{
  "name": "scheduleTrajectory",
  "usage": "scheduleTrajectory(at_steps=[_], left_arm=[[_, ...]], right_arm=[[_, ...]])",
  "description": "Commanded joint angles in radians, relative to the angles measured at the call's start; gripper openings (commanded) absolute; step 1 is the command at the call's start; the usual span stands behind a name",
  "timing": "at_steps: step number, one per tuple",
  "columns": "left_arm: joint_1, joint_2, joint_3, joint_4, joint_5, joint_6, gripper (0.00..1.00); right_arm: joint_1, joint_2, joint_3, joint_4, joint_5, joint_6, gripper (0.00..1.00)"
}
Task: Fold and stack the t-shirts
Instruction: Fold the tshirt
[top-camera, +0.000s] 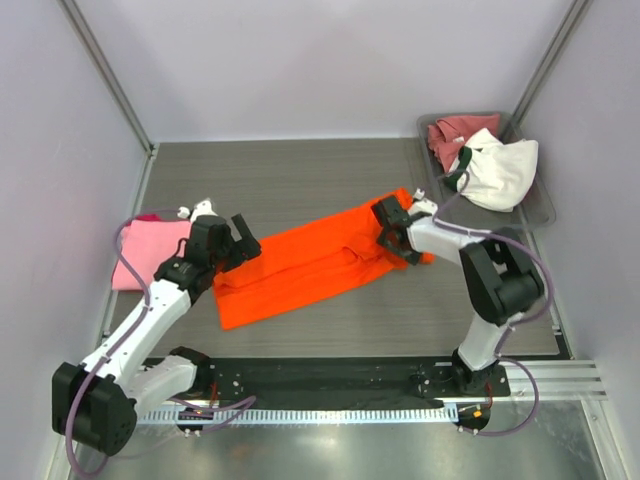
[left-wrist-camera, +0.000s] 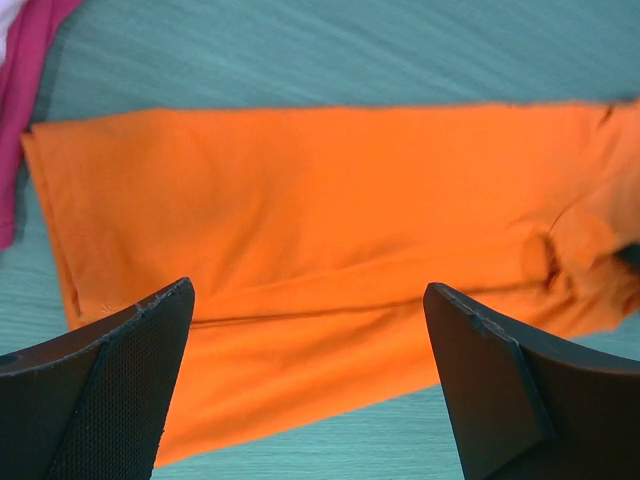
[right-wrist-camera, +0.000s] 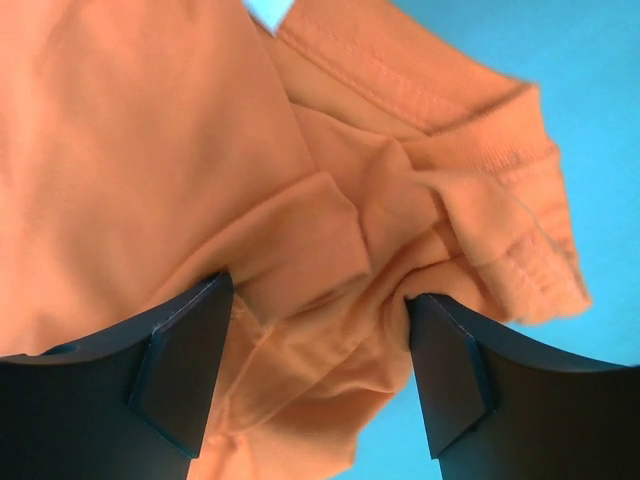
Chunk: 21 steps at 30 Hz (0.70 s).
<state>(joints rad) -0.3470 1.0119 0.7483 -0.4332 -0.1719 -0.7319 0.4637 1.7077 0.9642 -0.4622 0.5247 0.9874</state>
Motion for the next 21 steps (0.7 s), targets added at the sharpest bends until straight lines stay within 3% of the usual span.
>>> scheduleTrajectory(at_steps=[1, 7, 8, 12, 16, 21], left_arm=[[0.005, -0.025, -0.064, 0.040, 0.006, -0.023, 0.97], [0.003, -0.007, -0.122, 0.082, 0.017, -0.018, 0.97], [0.003, -0.007, -0.124, 0.082, 0.023, -0.018, 0.97], [0.003, -0.016, -0.132, 0.080, 0.052, 0.002, 0.97], [0.003, -0.052, -0.135, 0.059, 0.066, 0.026, 0.97], [-0.032, -0.072, -0.122, 0.030, 0.052, 0.026, 0.96]], right_arm=[[-0.022, 0.171, 0.210, 0.109, -0.117, -0.082, 0.73], [-0.071, 0.526, 0.670, 0.105, -0.259, -0.235, 0.72], [-0.086, 0.565, 0.814, 0.091, -0.278, -0.259, 0.75], [-0.108, 0.685, 1.083, 0.007, -0.357, -0.357, 0.82], [-0.111, 0.595, 1.024, 0.014, -0.385, -0.414, 0.84], [-0.108, 0.385, 0.773, 0.094, -0.428, -0.457, 0.89]])
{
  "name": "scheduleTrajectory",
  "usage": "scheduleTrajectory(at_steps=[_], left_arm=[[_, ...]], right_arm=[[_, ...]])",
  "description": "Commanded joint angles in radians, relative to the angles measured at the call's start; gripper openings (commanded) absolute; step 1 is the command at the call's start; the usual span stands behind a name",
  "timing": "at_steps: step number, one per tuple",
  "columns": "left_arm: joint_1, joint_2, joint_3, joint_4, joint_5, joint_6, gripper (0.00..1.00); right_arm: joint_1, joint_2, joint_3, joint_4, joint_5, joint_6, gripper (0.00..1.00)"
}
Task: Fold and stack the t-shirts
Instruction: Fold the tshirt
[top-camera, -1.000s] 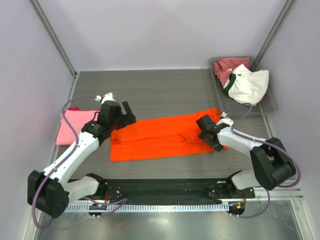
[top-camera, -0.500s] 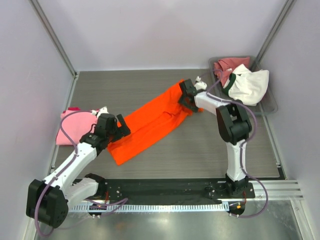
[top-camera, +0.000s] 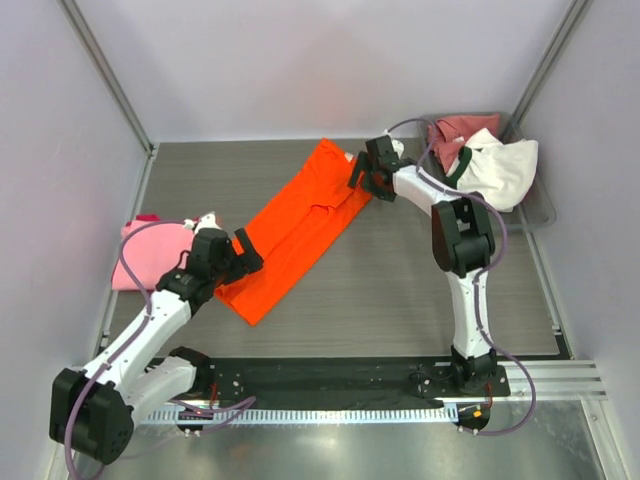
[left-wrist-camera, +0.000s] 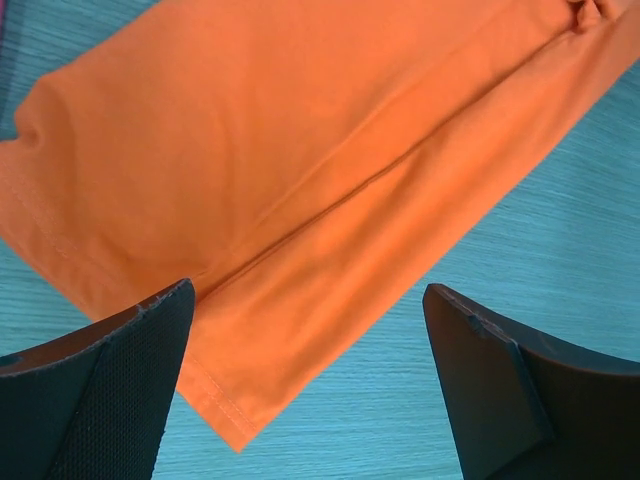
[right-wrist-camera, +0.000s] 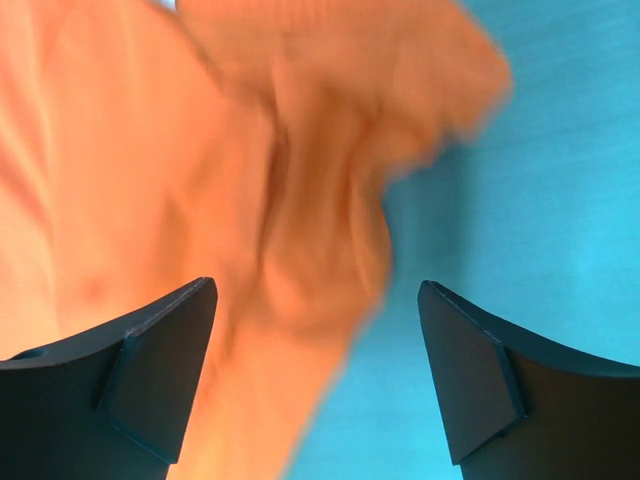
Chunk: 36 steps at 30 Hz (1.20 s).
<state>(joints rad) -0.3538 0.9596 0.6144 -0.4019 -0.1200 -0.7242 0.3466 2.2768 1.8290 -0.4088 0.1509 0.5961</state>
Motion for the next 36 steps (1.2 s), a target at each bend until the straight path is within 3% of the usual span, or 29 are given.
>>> scheduleTrajectory(at_steps=[1, 3, 10, 22, 36], left_arm=[[-0.039, -0.018, 0.015, -0.003, -0.004, 0.019, 0.96], [-0.068, -0.006, 0.034, -0.017, -0.036, 0.017, 0.97], [-0.209, 0.022, 0.079, -0.046, -0.142, 0.032, 0.97], [-0.451, 0.191, 0.169, -0.041, -0.148, 0.236, 0.83], [-0.496, 0.536, 0.300, -0.158, -0.264, 0.267, 0.59]], right_arm=[[0.009, -0.218, -0.137, 0.062, -0.057, -0.067, 0.94], [0.009, -0.314, -0.252, 0.108, -0.048, -0.073, 0.98], [0.008, -0.515, -0.520, 0.128, 0.027, -0.085, 1.00], [0.009, -0.807, -1.014, 0.399, 0.055, -0.022, 1.00], [0.008, -0.876, -1.157, 0.581, 0.035, -0.022, 1.00]])
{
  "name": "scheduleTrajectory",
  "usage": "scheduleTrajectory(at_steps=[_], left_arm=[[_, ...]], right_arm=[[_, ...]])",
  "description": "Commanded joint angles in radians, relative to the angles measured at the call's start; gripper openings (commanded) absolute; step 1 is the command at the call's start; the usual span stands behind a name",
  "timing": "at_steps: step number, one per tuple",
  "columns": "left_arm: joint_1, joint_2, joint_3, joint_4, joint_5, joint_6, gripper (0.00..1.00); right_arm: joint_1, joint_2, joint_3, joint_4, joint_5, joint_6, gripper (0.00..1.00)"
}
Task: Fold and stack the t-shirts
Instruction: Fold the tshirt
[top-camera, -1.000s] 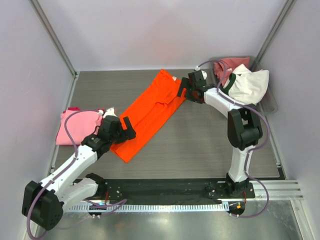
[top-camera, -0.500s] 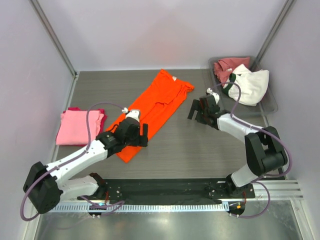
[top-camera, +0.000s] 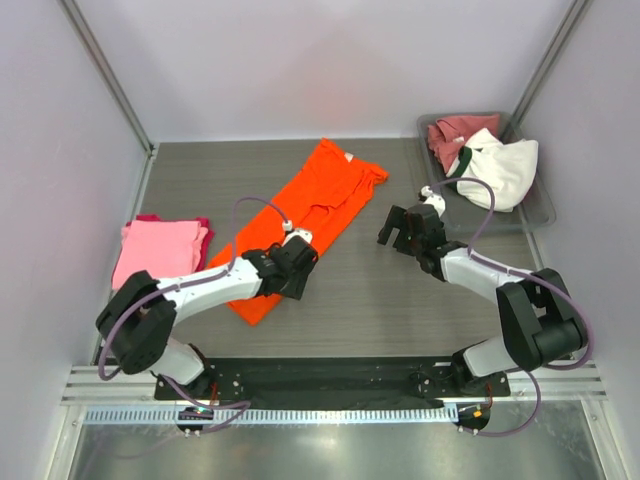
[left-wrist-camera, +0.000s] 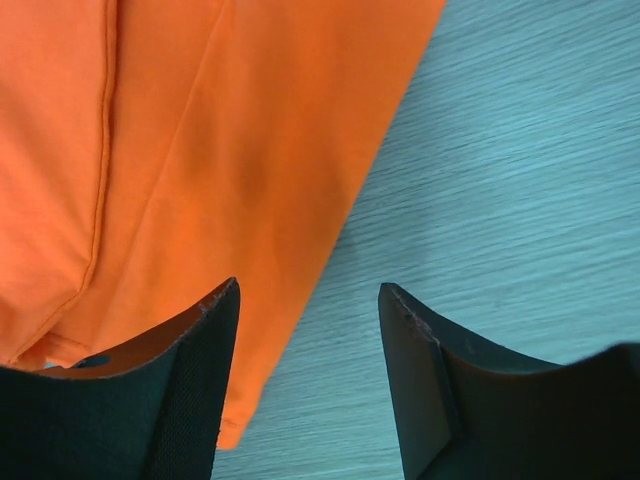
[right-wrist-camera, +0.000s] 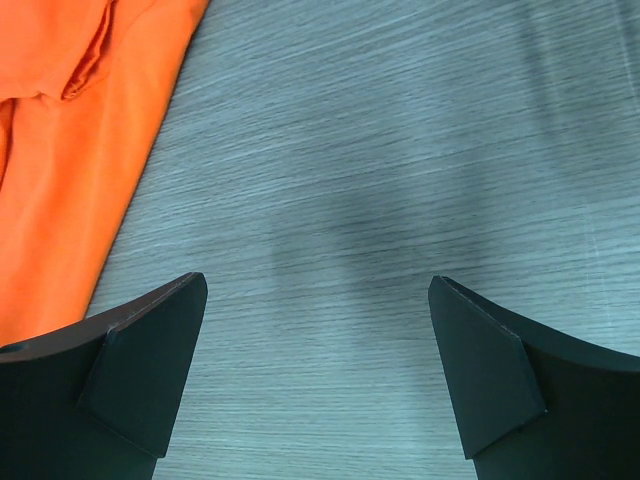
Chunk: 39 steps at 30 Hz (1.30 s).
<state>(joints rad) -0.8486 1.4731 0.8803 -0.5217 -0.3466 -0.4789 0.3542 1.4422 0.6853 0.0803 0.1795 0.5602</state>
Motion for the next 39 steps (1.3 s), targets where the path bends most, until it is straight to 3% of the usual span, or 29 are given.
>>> scheduleTrajectory(at_steps=[1, 12, 18, 22, 27, 32, 36, 39], left_arm=[[-0.001, 0.045, 0.037, -0.038, -0.031, 0.022, 0.58], [0.017, 0.151, 0.054, -0.060, -0.040, -0.012, 0.41], [0.025, 0.205, 0.060, -0.064, 0.037, -0.027, 0.22], [0.023, 0.202, 0.062, -0.043, 0.138, -0.043, 0.00], [-0.013, 0.203, 0.111, 0.018, 0.251, -0.121, 0.00], [-0.101, 0.340, 0.317, 0.045, 0.277, -0.210, 0.00], [-0.154, 0.461, 0.472, 0.095, 0.333, -0.289, 0.02], [-0.191, 0.478, 0.548, 0.114, 0.328, -0.310, 0.42]], right_arm=[[0.000, -0.045, -0.020, 0.098, 0.005, 0.012, 1.00], [0.002, -0.052, -0.038, 0.119, 0.002, 0.017, 0.99], [0.000, -0.072, -0.050, 0.124, 0.020, 0.018, 1.00], [0.000, -0.088, -0.058, 0.122, 0.040, 0.018, 1.00], [0.000, -0.131, -0.063, 0.075, 0.109, 0.027, 0.99], [-0.009, -0.231, -0.052, -0.031, 0.201, 0.046, 0.99], [-0.014, -0.308, -0.020, -0.212, 0.310, 0.061, 1.00], [-0.023, -0.356, -0.016, -0.290, 0.328, 0.061, 1.00]])
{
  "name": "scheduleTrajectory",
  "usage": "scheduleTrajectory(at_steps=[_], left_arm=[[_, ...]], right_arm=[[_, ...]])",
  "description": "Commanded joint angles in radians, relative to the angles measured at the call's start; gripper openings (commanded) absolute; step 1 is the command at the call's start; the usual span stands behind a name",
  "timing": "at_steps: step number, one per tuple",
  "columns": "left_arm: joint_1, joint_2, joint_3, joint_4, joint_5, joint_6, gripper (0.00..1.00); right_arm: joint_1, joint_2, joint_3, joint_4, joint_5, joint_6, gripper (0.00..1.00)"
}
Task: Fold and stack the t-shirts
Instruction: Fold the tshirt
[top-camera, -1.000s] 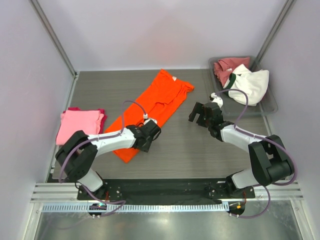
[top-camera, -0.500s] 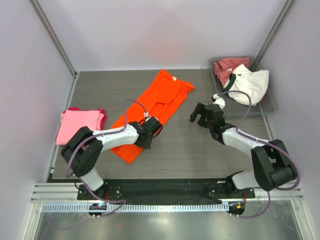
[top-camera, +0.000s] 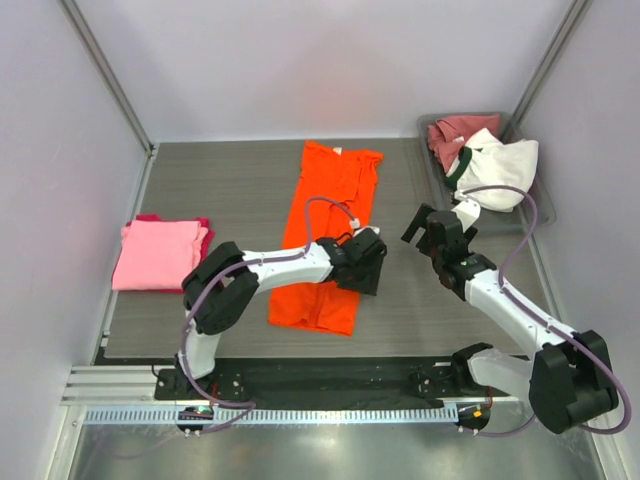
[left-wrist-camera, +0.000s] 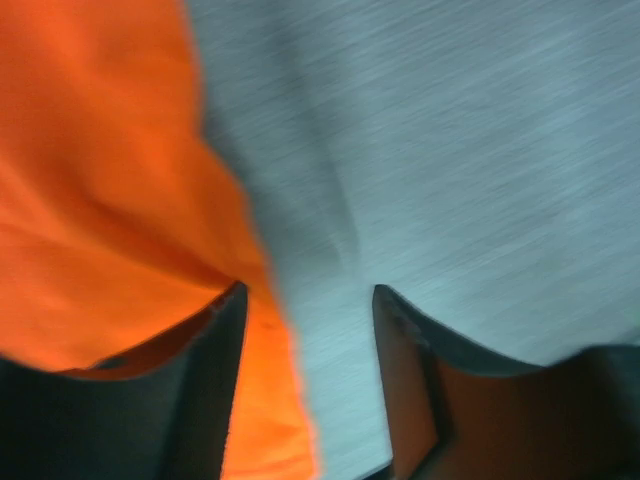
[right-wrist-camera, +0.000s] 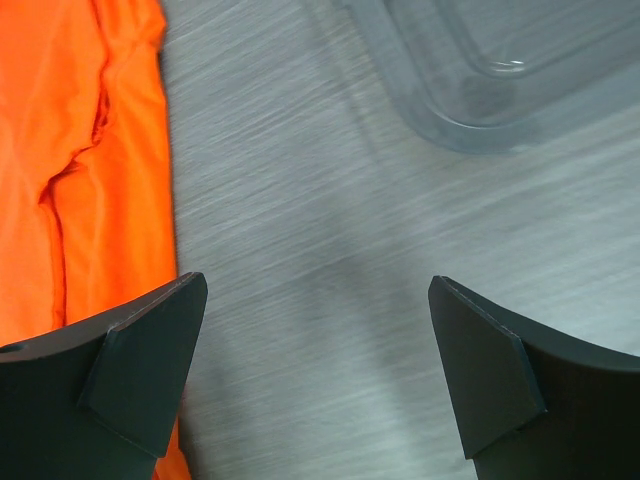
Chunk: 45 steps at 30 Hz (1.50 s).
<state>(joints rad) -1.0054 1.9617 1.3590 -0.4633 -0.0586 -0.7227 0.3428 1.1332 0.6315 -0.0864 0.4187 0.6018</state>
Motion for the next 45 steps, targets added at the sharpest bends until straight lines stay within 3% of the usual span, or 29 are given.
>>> scheduleTrajectory(at_steps=[1, 4, 8, 10, 12, 17, 18, 21, 25, 28, 34, 39, 45], left_arm=[[-0.053, -0.026, 0.068, 0.055, 0.023, -0.066, 0.59], [-0.055, -0.147, -0.013, 0.083, 0.009, -0.054, 0.72], [-0.027, -0.354, -0.159, 0.061, 0.009, -0.032, 0.78], [0.000, -0.495, -0.254, 0.038, 0.028, -0.029, 0.86], [0.062, -0.584, -0.313, 0.002, 0.046, -0.024, 0.91], [0.278, -0.825, -0.516, -0.040, 0.181, -0.015, 0.93], [0.375, -0.852, -0.555, -0.028, 0.209, -0.015, 0.94], [0.515, -0.900, -0.655, -0.005, 0.305, -0.012, 0.91], [0.580, -0.886, -0.727, 0.041, 0.355, -0.011, 0.82], [0.590, -0.868, -0.765, 0.097, 0.378, -0.037, 0.76], [0.593, -0.851, -0.843, 0.153, 0.385, -0.066, 0.66], [0.591, -0.873, -0.893, 0.175, 0.399, -0.093, 0.52], [0.593, -0.899, -0.928, 0.144, 0.345, -0.112, 0.51]], right_arm=[[-0.013, -0.055, 0.036, -0.140, 0.083, 0.021, 1.00], [-0.013, -0.085, 0.022, -0.205, 0.028, 0.029, 0.99], [-0.013, -0.115, -0.004, -0.279, -0.087, 0.059, 0.96], [-0.011, -0.139, -0.039, -0.291, -0.181, 0.082, 0.94], [-0.005, -0.145, -0.065, -0.308, -0.262, 0.104, 0.91], [0.106, -0.144, -0.087, -0.335, -0.342, 0.209, 0.89], [0.136, -0.144, -0.081, -0.349, -0.334, 0.232, 0.89], [0.272, -0.144, -0.082, -0.340, -0.293, 0.351, 0.84], [0.395, -0.099, -0.085, -0.290, -0.282, 0.458, 0.74], [0.444, -0.059, -0.090, -0.234, -0.287, 0.504, 0.64], [0.538, 0.040, -0.092, -0.147, -0.324, 0.562, 0.59], [0.575, 0.109, -0.108, -0.087, -0.359, 0.589, 0.51], [0.610, 0.122, -0.141, -0.061, -0.359, 0.618, 0.48]])
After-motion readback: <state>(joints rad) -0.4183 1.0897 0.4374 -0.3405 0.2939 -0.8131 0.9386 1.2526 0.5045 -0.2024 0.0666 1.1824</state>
